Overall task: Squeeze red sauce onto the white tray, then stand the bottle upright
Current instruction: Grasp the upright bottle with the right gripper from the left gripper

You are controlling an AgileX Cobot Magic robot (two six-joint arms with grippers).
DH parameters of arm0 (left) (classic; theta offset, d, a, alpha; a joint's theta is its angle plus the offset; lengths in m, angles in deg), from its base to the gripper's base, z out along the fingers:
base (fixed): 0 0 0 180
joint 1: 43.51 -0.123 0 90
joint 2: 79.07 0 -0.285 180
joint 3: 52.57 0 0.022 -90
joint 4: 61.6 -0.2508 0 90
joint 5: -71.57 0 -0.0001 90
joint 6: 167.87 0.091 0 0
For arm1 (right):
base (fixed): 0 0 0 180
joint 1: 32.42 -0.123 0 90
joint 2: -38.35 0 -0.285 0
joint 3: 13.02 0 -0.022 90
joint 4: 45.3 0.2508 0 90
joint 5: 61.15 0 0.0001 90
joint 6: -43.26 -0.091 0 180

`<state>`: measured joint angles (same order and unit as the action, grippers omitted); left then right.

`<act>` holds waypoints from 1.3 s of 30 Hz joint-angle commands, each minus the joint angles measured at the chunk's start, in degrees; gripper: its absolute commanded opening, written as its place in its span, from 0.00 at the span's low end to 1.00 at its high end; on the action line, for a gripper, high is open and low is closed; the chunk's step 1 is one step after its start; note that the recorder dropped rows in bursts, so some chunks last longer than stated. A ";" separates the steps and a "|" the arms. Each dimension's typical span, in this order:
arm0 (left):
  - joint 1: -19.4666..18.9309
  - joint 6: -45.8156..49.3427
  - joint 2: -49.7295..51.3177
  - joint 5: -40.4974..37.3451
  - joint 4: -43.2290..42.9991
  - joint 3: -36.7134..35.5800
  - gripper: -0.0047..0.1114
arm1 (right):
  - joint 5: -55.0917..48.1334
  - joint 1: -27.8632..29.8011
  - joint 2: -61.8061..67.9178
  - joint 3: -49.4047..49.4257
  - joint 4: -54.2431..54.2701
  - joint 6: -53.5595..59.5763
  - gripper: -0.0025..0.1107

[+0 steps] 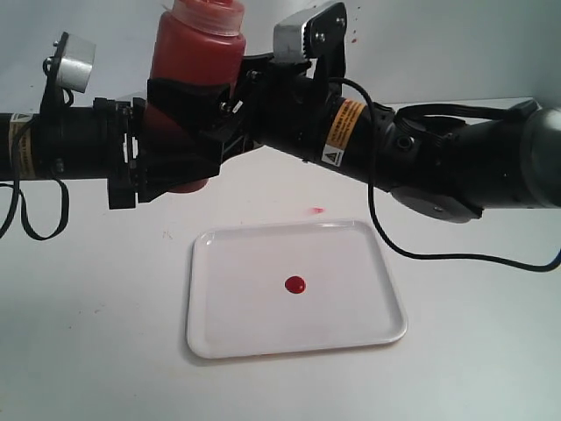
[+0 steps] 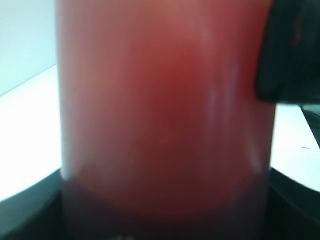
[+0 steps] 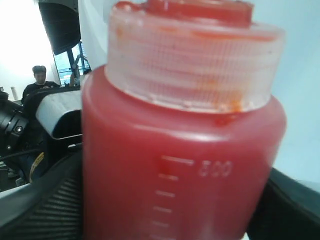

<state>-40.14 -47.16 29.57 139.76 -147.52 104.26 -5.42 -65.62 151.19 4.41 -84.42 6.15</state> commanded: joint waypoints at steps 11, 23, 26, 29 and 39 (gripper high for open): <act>0.20 0.03 -0.53 1.78 2.45 0.17 0.04 | -0.07 -0.57 -0.03 -0.30 1.52 2.03 0.02; 0.20 -1.92 -0.53 -1.47 0.95 0.17 0.05 | -0.57 -0.57 -0.03 -0.30 6.10 2.39 0.02; 0.20 -5.29 -0.53 -8.19 1.11 0.17 0.21 | -3.04 -0.57 -0.03 -0.30 6.21 3.14 0.02; 0.20 -5.39 -0.50 -9.75 2.86 0.17 0.61 | -5.09 -0.57 -0.03 -0.30 7.29 5.41 0.02; 0.20 -4.91 -0.50 -6.74 4.28 0.17 0.93 | -7.23 -0.57 0.39 -0.30 16.43 12.99 0.02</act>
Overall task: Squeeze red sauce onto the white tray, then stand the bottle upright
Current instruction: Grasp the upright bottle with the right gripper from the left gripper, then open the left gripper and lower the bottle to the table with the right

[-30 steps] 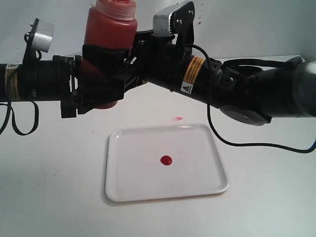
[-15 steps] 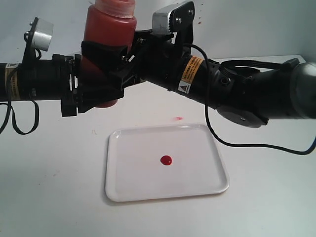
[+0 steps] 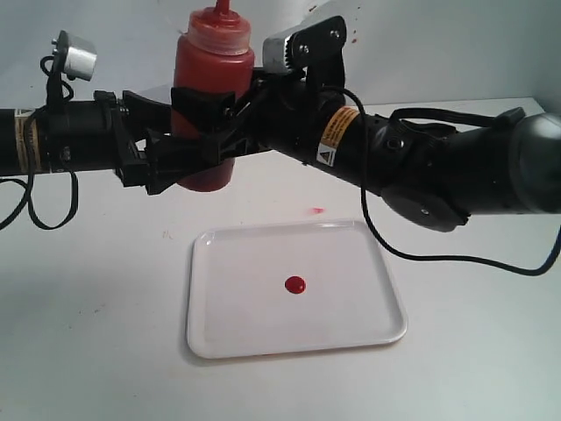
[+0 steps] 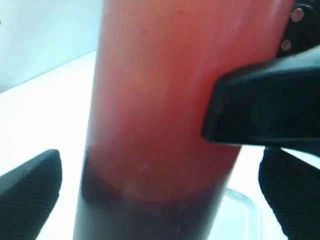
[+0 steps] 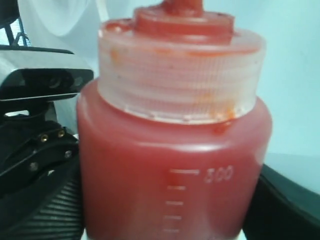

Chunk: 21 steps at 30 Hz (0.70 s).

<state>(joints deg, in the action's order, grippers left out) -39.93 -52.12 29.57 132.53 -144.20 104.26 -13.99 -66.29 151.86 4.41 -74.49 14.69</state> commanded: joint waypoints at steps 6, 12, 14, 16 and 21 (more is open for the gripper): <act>-0.01 0.05 -0.50 -9.67 0.09 0.17 0.93 | 2.74 0.10 5.79 -0.30 20.18 12.99 0.02; -0.01 0.05 -0.50 -25.83 -0.26 0.17 0.93 | 12.86 0.10 13.27 -1.50 23.44 20.67 0.02; -0.01 0.05 -0.29 -30.10 -0.22 0.17 0.93 | 11.51 0.10 16.11 -4.41 23.44 20.79 0.02; -0.01 -0.06 0.23 -33.32 -0.13 0.17 0.93 | 11.23 0.10 19.15 -7.95 23.31 20.79 0.02; -0.01 0.98 2.52 -41.76 1.31 0.17 0.93 | 11.23 -0.13 25.34 -15.94 22.73 20.79 0.02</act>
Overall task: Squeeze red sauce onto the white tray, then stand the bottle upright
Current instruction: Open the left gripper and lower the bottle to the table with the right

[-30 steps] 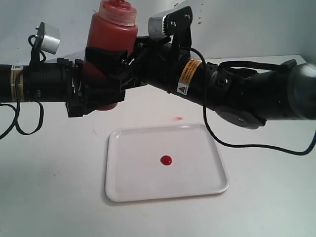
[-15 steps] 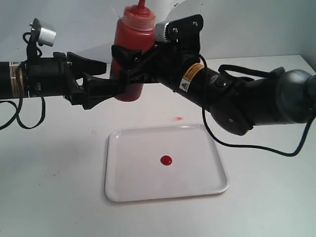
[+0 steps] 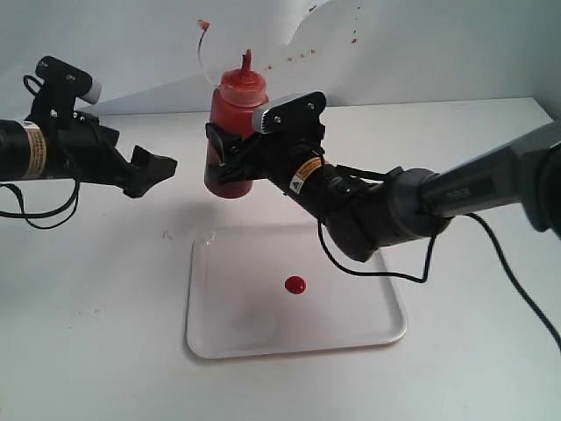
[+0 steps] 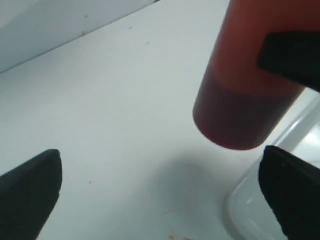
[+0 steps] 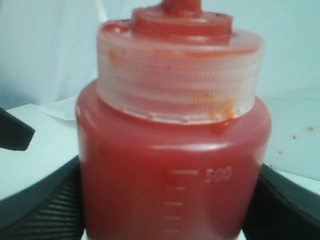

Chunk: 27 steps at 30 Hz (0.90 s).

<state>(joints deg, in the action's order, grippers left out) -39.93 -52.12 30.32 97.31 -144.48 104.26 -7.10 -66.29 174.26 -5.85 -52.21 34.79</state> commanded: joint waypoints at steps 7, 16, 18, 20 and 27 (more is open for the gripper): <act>-0.68 15.12 7.82 -5.53 13.98 0.28 0.93 | -8.15 -0.13 9.47 -16.97 -0.08 0.81 0.02; -0.68 32.50 15.35 0.66 30.87 0.28 0.93 | -14.77 -0.13 12.80 -22.75 -0.50 5.95 0.02; -0.77 33.83 15.82 1.52 33.06 0.28 0.93 | -15.41 -0.13 13.15 -22.75 -0.62 7.99 0.05; -0.77 34.35 15.84 1.50 33.95 0.28 0.93 | -15.72 -0.22 13.39 -22.75 -1.35 9.43 0.12; -0.77 34.45 15.84 3.04 34.38 0.28 0.93 | -14.40 -0.22 13.10 -22.75 -2.95 9.17 0.95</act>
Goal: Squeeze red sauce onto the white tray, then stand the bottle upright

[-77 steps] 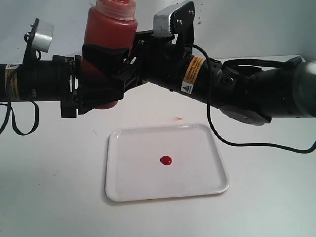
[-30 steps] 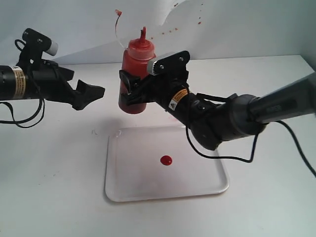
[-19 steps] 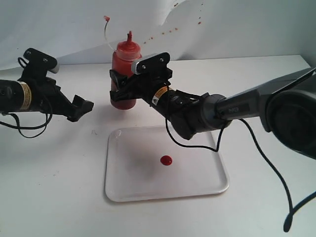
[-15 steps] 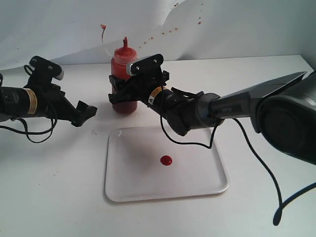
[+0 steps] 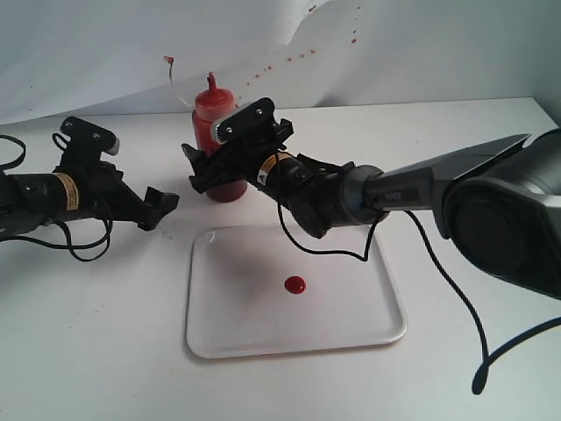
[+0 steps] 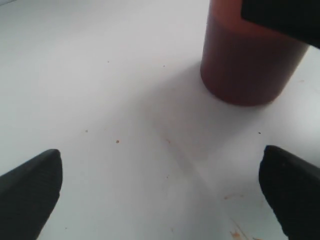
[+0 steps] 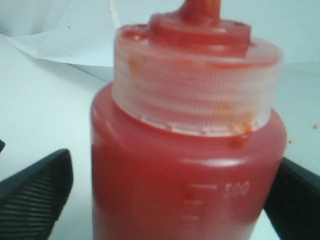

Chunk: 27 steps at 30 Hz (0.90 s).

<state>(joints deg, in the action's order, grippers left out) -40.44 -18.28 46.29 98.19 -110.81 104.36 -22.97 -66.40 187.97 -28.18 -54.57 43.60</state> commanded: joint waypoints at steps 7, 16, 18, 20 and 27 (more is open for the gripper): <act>-0.26 -0.57 -0.13 4.63 0.71 0.07 0.93 | 1.36 -1.51 -8.21 -0.43 -1.02 -4.89 0.95; -0.26 -2.83 -0.80 5.13 0.71 -0.56 0.93 | -12.80 -4.34 -25.30 -0.43 -11.37 -8.39 0.95; -0.26 -3.46 -2.12 5.83 0.71 -1.36 0.91 | -19.43 -4.77 -29.60 -0.43 -13.68 -8.54 0.95; -0.26 -3.99 -4.17 7.35 0.71 -2.42 0.87 | -26.58 -4.92 -33.68 -0.43 -14.85 -8.54 0.95; -0.26 -4.74 -16.83 11.31 -5.81 -8.24 0.16 | -53.05 -4.92 -46.58 -0.43 -16.51 -4.25 0.93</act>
<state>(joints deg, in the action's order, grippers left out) -40.65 -21.85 35.29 107.49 -112.34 98.44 -65.94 -71.35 145.96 -28.22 -70.27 36.54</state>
